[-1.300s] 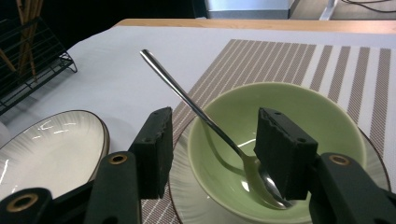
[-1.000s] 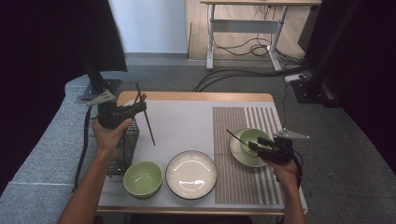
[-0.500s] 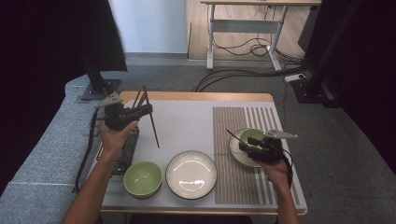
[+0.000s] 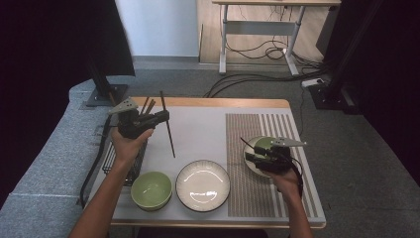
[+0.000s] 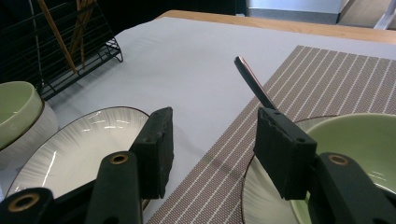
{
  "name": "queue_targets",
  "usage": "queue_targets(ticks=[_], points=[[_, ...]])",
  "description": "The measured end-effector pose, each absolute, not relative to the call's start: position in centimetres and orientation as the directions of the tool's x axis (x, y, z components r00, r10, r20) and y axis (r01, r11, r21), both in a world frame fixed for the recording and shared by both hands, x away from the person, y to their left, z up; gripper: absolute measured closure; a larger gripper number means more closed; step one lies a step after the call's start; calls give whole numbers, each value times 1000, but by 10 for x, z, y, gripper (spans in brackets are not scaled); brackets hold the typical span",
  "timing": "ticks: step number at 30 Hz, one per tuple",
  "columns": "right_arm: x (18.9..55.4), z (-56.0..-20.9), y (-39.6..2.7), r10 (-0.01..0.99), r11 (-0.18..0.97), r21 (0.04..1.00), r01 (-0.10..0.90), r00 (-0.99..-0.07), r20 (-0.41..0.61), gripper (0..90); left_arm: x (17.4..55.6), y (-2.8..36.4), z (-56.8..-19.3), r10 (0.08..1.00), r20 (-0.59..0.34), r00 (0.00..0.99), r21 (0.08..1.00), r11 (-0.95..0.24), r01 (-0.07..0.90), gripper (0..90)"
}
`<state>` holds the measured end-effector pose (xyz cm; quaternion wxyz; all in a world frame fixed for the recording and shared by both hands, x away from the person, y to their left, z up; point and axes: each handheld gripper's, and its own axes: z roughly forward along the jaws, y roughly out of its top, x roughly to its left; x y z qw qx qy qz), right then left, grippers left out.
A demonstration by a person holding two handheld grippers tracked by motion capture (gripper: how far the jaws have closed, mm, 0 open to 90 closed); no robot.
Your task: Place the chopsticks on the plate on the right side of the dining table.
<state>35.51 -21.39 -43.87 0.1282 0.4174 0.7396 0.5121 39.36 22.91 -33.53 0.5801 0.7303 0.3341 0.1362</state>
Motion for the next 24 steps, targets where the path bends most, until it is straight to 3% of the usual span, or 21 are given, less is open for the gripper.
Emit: queue_targets(ticks=[24], points=[[358,-440,-198,732,159,859,487,-641,229,472,392,212,-334,620,-186,762,938,-118,325,851]])
